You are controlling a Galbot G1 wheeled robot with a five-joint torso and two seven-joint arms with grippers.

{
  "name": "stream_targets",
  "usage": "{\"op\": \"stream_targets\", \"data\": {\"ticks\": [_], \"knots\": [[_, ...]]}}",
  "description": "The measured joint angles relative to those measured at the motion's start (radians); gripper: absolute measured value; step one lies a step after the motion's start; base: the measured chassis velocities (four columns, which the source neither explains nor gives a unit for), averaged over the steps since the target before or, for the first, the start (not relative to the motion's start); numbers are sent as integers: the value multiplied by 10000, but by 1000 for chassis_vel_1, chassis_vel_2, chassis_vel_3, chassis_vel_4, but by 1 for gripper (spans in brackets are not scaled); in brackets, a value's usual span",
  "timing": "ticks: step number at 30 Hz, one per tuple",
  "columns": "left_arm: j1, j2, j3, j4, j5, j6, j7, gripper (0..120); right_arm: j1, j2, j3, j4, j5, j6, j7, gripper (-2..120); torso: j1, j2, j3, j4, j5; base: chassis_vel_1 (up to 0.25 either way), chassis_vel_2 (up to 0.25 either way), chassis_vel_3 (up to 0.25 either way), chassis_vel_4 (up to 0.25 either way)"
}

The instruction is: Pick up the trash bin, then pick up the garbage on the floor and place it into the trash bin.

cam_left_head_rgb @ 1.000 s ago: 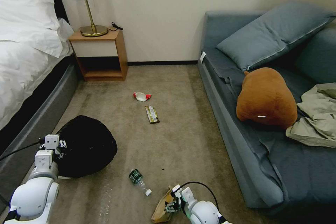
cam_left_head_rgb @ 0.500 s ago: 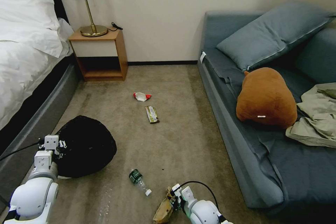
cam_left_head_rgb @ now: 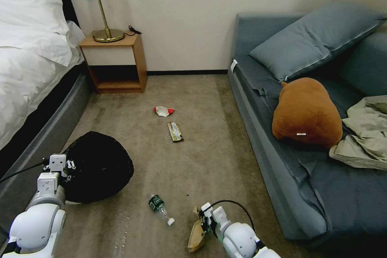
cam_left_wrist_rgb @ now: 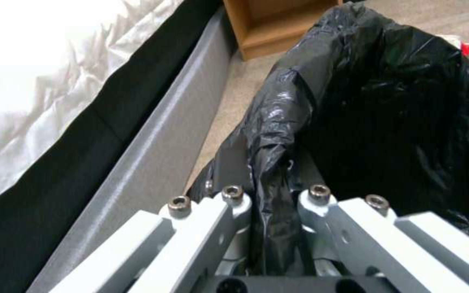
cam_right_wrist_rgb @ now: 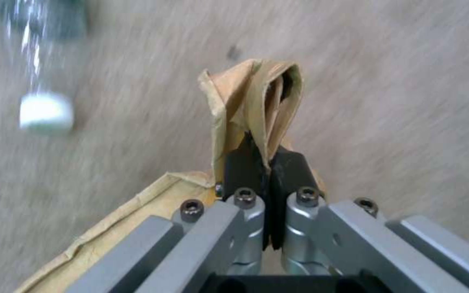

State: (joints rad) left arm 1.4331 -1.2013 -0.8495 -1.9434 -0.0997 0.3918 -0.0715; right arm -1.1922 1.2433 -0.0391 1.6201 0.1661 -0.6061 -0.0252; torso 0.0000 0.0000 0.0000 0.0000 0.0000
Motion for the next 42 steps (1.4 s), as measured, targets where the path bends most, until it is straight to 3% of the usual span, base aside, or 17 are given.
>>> {"op": "stream_targets", "data": {"ticks": [8, 9, 11, 16, 20, 30, 38, 42], "knots": [[39, -50, 193, -163, 104, 36, 23, 5, 828, -869, 135, 845, 493, -186, 72, 0, 0, 0, 1, 0, 1, 0, 0, 0, 0], [41, -78, 282, -209, 168, 49, 32, 5, 1347, -1445, 112, 1282, 1027, -327, 167, 0, 0, 0, 1, 0, 2, 0, 0, 0, 0], [38, -82, 316, -227, 190, 58, 33, 5, 1629, -1760, 50, 1507, 1377, -366, 217, 0, 1, 0, 1, -1, 1, 0, 0, 0, 0], [-14, -125, 388, -237, 244, 81, 37, 5, 2664, -2585, -249, 2376, 2328, 542, -264, 0, 0, 0, 1, -1, 1, 0, 0, 0, 0], [-17, -152, 437, -237, 270, 82, 51, 5, 3090, -2641, -580, 2671, 2786, 621, -239, 0, 0, 0, 1, 0, 0, 0, 0, 0, 0], [-157, -309, 819, -332, 407, 119, 116, 4, 4837, -1983, -2186, 2329, 3258, 729, 14, 0, 1, 0, 0, -1, -1, 0, 0, 0, 0], [-219, -523, 1024, -230, 601, 75, 129, 4, 6221, 127, -3652, 845, 3752, 1273, 616, 0, 0, -1, 0, 3, -3, 0, 0, 0, 0], [-269, -524, 998, -179, 592, 24, 147, 4, 6368, 516, -3981, 409, 3785, 1605, 673, 0, 0, 0, 1, 1, -3, 0, 0, 0, 0]]}}
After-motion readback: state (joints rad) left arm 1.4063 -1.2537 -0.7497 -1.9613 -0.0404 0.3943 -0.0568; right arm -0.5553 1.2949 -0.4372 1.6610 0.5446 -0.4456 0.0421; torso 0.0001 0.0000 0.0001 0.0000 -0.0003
